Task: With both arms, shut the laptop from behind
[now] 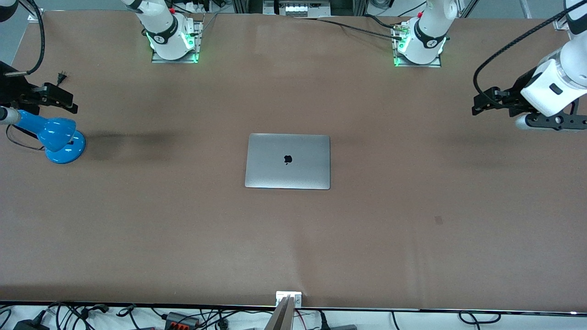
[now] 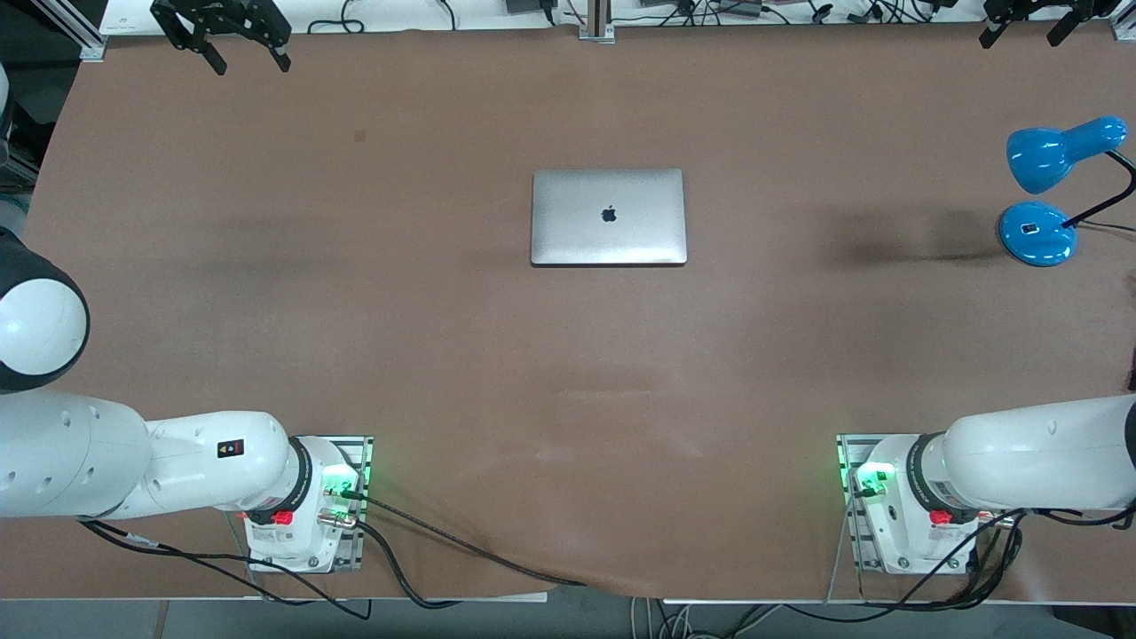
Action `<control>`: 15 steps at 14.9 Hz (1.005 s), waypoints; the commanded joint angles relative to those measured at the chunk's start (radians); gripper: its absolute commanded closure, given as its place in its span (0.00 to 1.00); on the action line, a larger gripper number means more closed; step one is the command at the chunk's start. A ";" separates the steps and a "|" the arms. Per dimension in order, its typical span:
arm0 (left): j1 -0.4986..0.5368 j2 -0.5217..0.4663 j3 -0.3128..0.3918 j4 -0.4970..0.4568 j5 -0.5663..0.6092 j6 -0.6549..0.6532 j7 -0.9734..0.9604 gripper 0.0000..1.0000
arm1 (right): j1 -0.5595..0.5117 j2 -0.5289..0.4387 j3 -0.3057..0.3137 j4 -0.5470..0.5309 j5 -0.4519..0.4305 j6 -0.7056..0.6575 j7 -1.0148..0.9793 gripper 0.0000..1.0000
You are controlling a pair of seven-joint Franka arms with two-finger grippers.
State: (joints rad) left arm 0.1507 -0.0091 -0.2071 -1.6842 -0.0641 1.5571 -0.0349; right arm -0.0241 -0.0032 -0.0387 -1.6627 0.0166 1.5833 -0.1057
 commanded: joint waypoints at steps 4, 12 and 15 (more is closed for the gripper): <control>-0.037 0.014 0.061 0.047 0.007 -0.028 -0.014 0.00 | 0.006 -0.012 0.019 -0.003 -0.018 0.012 0.001 0.00; -0.122 0.092 0.152 0.172 0.007 -0.103 -0.039 0.00 | -0.003 -0.003 0.014 -0.003 -0.006 0.023 -0.011 0.00; -0.125 0.052 0.164 0.115 0.006 -0.039 -0.037 0.00 | 0.000 -0.003 0.013 -0.002 -0.009 0.024 -0.012 0.00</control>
State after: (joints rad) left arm 0.0436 0.0619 -0.0636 -1.5537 -0.0635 1.4941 -0.0626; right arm -0.0224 -0.0026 -0.0272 -1.6626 0.0092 1.5987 -0.1057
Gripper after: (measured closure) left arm 0.000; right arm 0.000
